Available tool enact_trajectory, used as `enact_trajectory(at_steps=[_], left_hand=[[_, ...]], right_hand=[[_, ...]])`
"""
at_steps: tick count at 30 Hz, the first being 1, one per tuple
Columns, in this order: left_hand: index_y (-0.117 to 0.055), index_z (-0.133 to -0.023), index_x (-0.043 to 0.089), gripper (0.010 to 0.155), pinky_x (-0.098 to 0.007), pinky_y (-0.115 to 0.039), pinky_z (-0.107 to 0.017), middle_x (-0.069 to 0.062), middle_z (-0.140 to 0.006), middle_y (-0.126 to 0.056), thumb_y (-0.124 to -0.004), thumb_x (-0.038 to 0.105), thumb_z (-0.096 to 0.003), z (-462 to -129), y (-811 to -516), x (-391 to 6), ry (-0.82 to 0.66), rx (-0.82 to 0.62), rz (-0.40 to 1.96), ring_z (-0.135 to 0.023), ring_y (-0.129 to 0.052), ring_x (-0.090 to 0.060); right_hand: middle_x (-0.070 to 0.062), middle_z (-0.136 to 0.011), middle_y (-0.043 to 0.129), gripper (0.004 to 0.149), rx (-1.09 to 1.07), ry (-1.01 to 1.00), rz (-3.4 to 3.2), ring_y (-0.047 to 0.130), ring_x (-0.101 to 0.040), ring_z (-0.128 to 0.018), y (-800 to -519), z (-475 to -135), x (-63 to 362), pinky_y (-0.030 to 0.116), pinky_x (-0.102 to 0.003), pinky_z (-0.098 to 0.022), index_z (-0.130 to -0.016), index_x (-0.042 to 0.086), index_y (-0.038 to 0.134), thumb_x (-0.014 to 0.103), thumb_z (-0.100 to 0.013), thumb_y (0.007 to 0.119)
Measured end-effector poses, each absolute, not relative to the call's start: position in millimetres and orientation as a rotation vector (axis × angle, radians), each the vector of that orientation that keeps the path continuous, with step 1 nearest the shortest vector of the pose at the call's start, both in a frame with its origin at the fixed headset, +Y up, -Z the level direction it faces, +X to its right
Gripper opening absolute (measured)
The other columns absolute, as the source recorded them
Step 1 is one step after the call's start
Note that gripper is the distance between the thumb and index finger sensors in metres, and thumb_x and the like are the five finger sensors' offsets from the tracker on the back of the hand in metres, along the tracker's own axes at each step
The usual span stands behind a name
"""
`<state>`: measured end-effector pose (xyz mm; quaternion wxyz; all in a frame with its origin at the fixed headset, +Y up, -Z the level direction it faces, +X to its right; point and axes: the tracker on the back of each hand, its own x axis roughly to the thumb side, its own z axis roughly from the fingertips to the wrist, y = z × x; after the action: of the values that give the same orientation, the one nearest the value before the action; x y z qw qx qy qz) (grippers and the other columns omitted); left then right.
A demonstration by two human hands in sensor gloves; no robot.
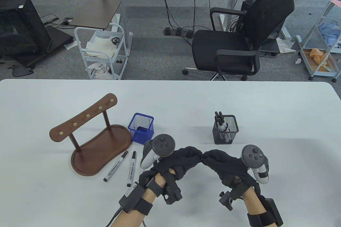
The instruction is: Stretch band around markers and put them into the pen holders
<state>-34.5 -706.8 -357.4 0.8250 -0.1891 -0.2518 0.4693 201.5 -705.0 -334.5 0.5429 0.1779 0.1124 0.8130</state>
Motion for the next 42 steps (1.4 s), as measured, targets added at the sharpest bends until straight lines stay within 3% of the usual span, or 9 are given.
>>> enact_trajectory(at_steps=[2, 8, 19, 28, 33, 38, 42], left_hand=[[-0.064, -0.107, 0.014, 0.052, -0.071, -0.053, -0.073, -0.018, -0.109, -0.08, -0.073, 0.039, -0.0618, -358, -707, -34, -0.548, -0.405, 1.006, -0.102, -0.07, -0.05], [-0.075, -0.097, 0.017, 0.04, -0.07, -0.055, -0.073, -0.014, -0.101, -0.089, -0.072, 0.036, -0.0615, -361, -702, -34, -0.5, -0.313, 0.997, -0.099, -0.076, -0.047], [-0.079, -0.095, 0.017, 0.041, -0.072, -0.054, -0.073, -0.012, -0.099, -0.092, -0.075, 0.037, -0.0601, -369, -705, -34, -0.507, -0.364, 1.044, -0.099, -0.076, -0.048], [-0.077, -0.096, 0.018, 0.038, -0.072, -0.054, -0.073, -0.011, -0.101, -0.09, -0.073, 0.035, -0.0614, -370, -693, -31, -0.542, -0.38, 1.198, -0.1, -0.075, -0.047], [-0.076, -0.096, 0.018, 0.038, -0.072, -0.051, -0.074, -0.012, -0.103, -0.088, -0.072, 0.034, -0.0621, -364, -678, -22, -0.628, -0.414, 1.29, -0.103, -0.071, -0.048], [-0.078, -0.095, 0.018, 0.037, -0.073, -0.05, -0.074, -0.011, -0.104, -0.088, -0.074, 0.032, -0.061, -353, -662, -14, -0.699, -0.381, 1.166, -0.103, -0.07, -0.048], [-0.081, -0.093, 0.018, 0.036, -0.074, -0.048, -0.074, -0.012, -0.103, -0.089, -0.077, 0.031, -0.0601, -348, -656, -6, -0.721, -0.363, 1.036, -0.103, -0.07, -0.05]], right_hand=[[-0.005, -0.087, 0.087, 0.035, 0.422, 0.27, 1.933, 0.075, -0.038, -0.086, -705, -334, 201, 0.055, -0.062, -0.071, -0.085, 0.022, 0.079, 0.038, -0.054, 0.077], [-0.004, -0.088, 0.086, 0.035, 0.439, 0.275, 1.892, 0.075, -0.037, -0.087, -705, -335, 202, 0.054, -0.062, -0.072, -0.086, 0.023, 0.079, 0.038, -0.054, 0.077], [-0.002, -0.102, 0.084, 0.033, 0.453, 0.373, 1.386, 0.077, -0.033, -0.09, -718, -345, 216, 0.055, -0.06, -0.074, -0.085, 0.025, 0.082, 0.038, -0.055, 0.078], [-0.004, -0.077, 0.1, 0.037, 0.594, 0.6, 1.241, 0.096, -0.026, -0.054, -727, -347, 201, 0.072, -0.057, -0.061, -0.085, 0.017, 0.081, 0.039, -0.057, 0.076], [-0.006, -0.071, 0.105, 0.044, 0.65, 0.722, 1.142, 0.1, -0.027, -0.046, -728, -344, 192, 0.075, -0.057, -0.056, -0.087, 0.01, 0.084, 0.04, -0.059, 0.066], [-0.004, -0.064, 0.109, 0.043, 0.681, 0.817, 1.164, 0.104, -0.026, -0.039, -731, -344, 187, 0.08, -0.055, -0.051, -0.088, 0.009, 0.085, 0.038, -0.059, 0.069], [-0.001, -0.056, 0.112, 0.04, 0.643, 0.841, 1.309, 0.105, -0.024, -0.031, -732, -345, 185, 0.083, -0.053, -0.046, -0.085, 0.01, 0.087, 0.036, -0.057, 0.077]])
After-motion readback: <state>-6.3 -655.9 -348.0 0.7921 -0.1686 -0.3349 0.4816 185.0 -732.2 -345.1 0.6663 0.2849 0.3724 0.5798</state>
